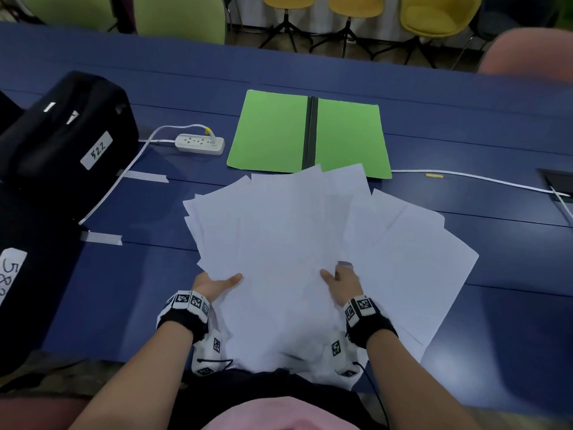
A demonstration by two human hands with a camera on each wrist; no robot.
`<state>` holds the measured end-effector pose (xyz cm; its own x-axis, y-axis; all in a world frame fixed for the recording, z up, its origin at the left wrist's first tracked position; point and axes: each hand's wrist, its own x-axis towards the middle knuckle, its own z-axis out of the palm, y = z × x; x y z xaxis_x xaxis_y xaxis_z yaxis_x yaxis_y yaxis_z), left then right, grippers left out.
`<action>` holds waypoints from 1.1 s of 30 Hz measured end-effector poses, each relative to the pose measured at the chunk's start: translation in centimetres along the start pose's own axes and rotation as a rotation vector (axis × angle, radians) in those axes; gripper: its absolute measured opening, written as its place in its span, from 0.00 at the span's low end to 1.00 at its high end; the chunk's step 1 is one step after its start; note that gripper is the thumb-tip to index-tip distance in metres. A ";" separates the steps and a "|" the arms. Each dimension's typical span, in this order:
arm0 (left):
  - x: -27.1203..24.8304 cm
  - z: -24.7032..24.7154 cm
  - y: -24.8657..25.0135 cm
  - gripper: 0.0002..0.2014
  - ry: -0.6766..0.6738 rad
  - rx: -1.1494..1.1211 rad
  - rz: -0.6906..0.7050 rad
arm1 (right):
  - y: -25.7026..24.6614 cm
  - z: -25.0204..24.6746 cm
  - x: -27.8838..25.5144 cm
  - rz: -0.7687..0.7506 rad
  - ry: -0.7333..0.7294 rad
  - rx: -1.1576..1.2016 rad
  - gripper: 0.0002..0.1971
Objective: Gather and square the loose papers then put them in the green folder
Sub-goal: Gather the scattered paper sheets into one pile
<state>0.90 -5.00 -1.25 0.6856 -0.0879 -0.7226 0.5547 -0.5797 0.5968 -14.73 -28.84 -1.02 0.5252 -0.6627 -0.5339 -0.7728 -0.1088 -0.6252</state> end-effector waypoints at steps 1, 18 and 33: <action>0.2 0.0 -0.2 0.32 0.002 0.000 -0.001 | 0.2 -0.7 0.2 -0.005 0.077 0.019 0.18; 0.8 0.6 -0.4 0.24 0.108 0.161 -0.095 | 8.7 -9.5 1.6 0.441 0.316 0.137 0.27; 1.1 0.5 -0.1 0.23 0.127 0.295 -0.096 | 5.4 -5.8 0.1 0.288 0.112 0.471 0.23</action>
<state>1.32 -5.46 -2.31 0.7003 0.0694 -0.7105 0.4719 -0.7918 0.3878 -20.93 -33.83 -1.16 0.2557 -0.6943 -0.6728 -0.6233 0.4136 -0.6637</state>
